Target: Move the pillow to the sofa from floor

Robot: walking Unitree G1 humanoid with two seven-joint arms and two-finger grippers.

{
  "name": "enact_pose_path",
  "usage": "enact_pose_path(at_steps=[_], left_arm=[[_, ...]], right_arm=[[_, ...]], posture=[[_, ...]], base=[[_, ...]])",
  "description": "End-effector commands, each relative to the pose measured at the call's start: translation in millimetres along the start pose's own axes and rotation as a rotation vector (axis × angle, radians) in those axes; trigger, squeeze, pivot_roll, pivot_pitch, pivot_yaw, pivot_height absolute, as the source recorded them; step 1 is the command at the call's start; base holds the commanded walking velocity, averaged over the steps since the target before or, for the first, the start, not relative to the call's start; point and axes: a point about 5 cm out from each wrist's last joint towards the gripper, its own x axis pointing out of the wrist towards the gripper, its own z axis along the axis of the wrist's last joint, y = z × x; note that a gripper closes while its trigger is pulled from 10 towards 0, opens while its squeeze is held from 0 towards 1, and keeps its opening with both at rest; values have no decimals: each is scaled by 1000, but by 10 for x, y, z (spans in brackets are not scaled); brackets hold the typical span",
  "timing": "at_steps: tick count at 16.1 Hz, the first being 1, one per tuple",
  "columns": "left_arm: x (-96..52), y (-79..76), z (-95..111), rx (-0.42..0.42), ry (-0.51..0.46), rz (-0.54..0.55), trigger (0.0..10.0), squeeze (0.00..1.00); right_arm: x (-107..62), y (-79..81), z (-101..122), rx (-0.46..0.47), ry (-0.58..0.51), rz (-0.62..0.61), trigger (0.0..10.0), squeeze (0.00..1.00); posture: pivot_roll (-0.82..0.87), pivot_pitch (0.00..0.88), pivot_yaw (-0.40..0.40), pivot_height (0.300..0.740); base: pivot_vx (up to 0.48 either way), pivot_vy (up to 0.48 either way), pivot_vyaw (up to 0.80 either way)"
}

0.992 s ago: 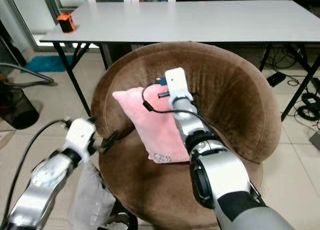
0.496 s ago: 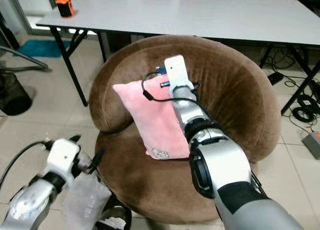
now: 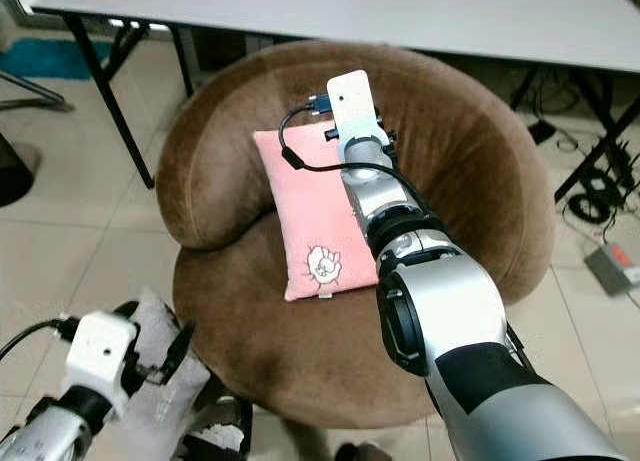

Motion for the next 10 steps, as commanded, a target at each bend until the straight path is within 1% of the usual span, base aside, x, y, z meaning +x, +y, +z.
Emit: enact_pose_path(at_steps=[1,3,4,5,6,7,8,9,10], left_arm=[[13,-2,32,5,-2,-3,10000,0],[159,3,43,-6,-15,-10,10000,0],[214,1,56,-6,-23,-15,10000,0],[336,3,99,-8,-46,-22,10000,0],[450,8,126,-10,-63,-27,10000,0],[589,12,148,-23,-77,-35,10000,0],[716,-7,156,-81,-91,-67,10000,0],[761,-13,148,-102,-90,-75,10000,0],[928,-15,113,-107,-74,-83,10000,0]], right_arm=[[27,-51,119,21,-22,-12,10000,0],[45,-104,199,51,-49,-5,10000,0],[52,-134,227,50,-60,-4,10000,0],[69,-230,285,57,-86,-5,10000,0],[78,-334,293,27,-106,-8,10000,0],[78,-456,227,-17,-104,-11,10000,0],[68,-624,98,-20,-77,-35,10000,0],[59,-693,43,-9,-66,-45,10000,0],[-4,-938,-191,3,-55,-74,10000,0]], posture=[[480,231,-51,740],[433,182,-42,740],[424,170,-41,740],[396,138,-36,740],[372,109,-32,740],[323,67,-30,740],[299,52,-29,740],[288,45,-28,740],[216,0,-15,740]], base=[[0,0,0],[0,0,0],[0,0,0],[0,0,0],[0,0,0],[0,0,0],[0,0,0],[0,0,0],[0,0,0]])
